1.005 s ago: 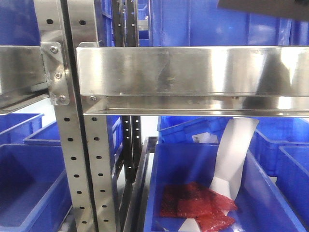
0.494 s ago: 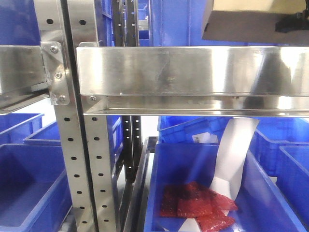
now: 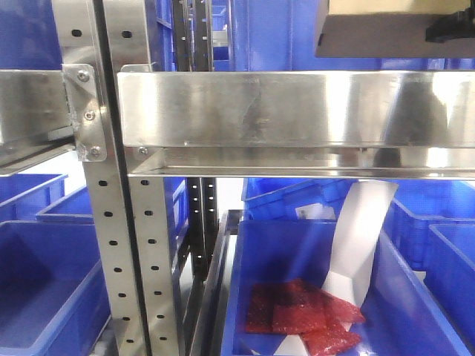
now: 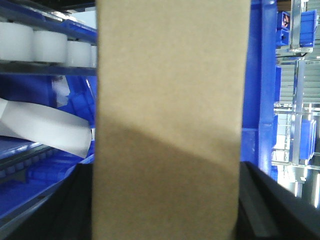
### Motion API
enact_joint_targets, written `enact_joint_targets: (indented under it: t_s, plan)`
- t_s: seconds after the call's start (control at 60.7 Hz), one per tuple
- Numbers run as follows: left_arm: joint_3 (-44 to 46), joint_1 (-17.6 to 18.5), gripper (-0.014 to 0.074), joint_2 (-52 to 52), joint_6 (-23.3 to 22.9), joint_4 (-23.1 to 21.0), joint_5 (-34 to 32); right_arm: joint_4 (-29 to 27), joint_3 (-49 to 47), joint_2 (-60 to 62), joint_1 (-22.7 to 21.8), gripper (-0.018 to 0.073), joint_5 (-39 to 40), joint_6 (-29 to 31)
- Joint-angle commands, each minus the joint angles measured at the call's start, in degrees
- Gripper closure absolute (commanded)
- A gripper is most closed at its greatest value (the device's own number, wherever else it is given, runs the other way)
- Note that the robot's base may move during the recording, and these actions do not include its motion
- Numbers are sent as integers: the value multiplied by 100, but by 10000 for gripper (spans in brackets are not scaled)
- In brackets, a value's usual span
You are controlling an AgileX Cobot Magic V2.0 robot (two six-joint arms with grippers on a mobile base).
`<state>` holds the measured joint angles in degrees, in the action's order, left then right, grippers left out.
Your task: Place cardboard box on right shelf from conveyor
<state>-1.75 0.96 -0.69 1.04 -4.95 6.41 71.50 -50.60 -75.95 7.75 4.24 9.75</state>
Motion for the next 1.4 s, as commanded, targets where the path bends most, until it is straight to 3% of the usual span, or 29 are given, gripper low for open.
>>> enact_joint_targets:
  t_s: [0.0,0.066,0.165,0.758,1.12,1.236,1.384]
  plan:
    - [16,-8,715,-55,-16,-26,-468,-97,-237,186,75,301,-4,-40]
    - [16,-8,715,-55,-16,-26,-468,-157,-237,186,113,113,-53,-335]
    - [16,-8,715,-55,-16,-26,-468,-148,-237,186,127,-94,-20,-591]
    - [16,-8,715,-55,-16,-26,-468,-149,-192,527,273,-72,-25,-591]
    - [16,-8,715,-55,-16,-26,-468,-360,716,1532,273,-72,-25,-591]
    - [16,-8,715,-55,-16,-26,-468,-847,831,1900,273,-72,-144,-591]
    - [16,-8,715,-55,-16,-26,-468,-2668,862,2288,273,-46,-642,-591]
